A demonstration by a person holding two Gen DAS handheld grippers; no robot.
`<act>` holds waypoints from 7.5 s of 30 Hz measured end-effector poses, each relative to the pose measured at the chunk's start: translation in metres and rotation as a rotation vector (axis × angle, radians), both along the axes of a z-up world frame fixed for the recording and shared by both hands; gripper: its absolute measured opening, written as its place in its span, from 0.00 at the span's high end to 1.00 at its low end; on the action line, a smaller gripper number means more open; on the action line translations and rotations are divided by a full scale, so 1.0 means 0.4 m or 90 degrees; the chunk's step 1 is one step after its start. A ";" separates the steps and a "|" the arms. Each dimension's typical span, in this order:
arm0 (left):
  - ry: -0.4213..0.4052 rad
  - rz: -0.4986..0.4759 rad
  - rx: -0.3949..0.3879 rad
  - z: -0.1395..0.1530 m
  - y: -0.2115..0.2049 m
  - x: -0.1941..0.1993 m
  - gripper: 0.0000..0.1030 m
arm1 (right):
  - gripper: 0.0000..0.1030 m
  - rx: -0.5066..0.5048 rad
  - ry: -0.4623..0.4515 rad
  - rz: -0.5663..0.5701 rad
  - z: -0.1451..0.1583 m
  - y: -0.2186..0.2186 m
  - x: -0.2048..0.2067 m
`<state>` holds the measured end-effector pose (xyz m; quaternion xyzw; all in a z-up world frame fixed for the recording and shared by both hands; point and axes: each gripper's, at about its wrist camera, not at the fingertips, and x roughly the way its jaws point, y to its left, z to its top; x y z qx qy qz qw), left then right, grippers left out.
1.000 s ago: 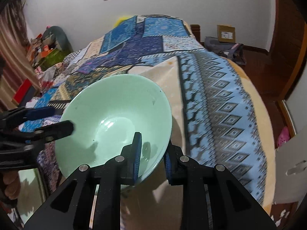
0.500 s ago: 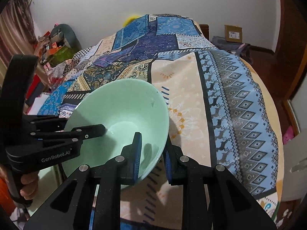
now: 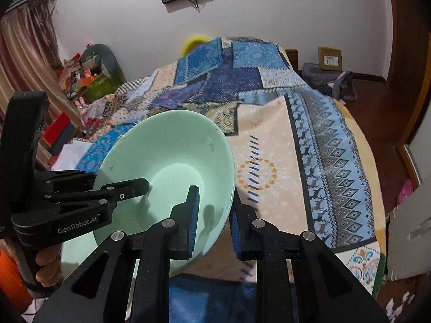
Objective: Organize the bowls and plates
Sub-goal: 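Lift the mint green bowl with both tools and carry it toward the stacked bowls, then lower the mint green bowl into the white dotted bowl with both tools, then grip the nested bowl stack rim with both tools and lift it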
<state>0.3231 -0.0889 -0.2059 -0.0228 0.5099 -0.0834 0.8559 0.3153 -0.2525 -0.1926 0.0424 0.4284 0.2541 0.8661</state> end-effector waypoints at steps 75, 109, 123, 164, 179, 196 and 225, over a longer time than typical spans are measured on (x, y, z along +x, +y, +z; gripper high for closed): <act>-0.009 0.284 0.008 0.040 0.656 -0.572 0.76 | 0.81 0.031 0.035 0.268 0.012 0.612 -0.336; 0.022 0.295 0.044 -0.060 0.693 -0.532 0.76 | 0.79 -0.038 0.017 0.258 -0.039 0.655 -0.313; 0.017 0.324 -0.005 -0.044 0.740 -0.591 0.55 | 0.71 -0.046 0.025 0.238 -0.034 0.616 -0.296; 0.049 0.303 -0.045 -0.129 0.696 -0.577 0.69 | 0.69 -0.076 0.092 0.235 -0.121 0.691 -0.306; 0.048 0.287 -0.061 -0.087 0.650 -0.564 0.68 | 0.69 -0.038 0.084 0.197 -0.076 0.621 -0.306; 0.000 0.239 -0.053 0.028 0.556 -0.541 0.68 | 0.69 0.001 0.027 0.148 0.034 0.501 -0.304; 0.004 0.126 -0.039 0.058 0.313 -0.460 0.68 | 0.69 0.006 0.024 0.048 0.042 0.257 -0.301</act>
